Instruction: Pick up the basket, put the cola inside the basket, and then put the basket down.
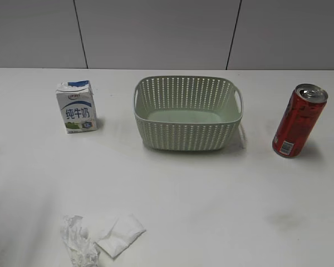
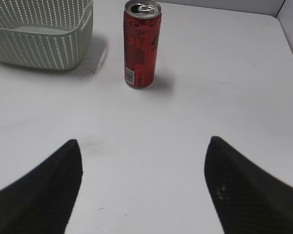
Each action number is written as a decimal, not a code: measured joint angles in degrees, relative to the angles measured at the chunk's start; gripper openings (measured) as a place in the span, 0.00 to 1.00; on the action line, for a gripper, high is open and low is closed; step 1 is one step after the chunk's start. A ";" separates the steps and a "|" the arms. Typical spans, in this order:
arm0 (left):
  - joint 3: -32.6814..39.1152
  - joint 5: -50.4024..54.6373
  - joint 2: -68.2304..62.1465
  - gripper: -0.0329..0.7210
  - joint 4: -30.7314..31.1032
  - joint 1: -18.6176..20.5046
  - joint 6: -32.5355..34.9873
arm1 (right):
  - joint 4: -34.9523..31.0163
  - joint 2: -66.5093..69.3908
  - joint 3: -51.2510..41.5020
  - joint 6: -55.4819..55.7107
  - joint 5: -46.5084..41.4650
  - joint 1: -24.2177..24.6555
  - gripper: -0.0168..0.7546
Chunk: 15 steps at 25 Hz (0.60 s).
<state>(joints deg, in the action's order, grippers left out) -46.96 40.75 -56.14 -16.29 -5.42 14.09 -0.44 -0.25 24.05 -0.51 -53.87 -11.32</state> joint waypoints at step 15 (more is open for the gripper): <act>-43.19 14.21 -44.39 0.89 10.98 -22.53 -11.75 | 0.00 0.00 0.00 0.00 0.00 0.00 0.79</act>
<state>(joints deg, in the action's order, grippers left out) -90.15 54.96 -100.53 -5.31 -27.95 2.35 -0.44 -0.25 24.05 -0.51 -53.87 -11.32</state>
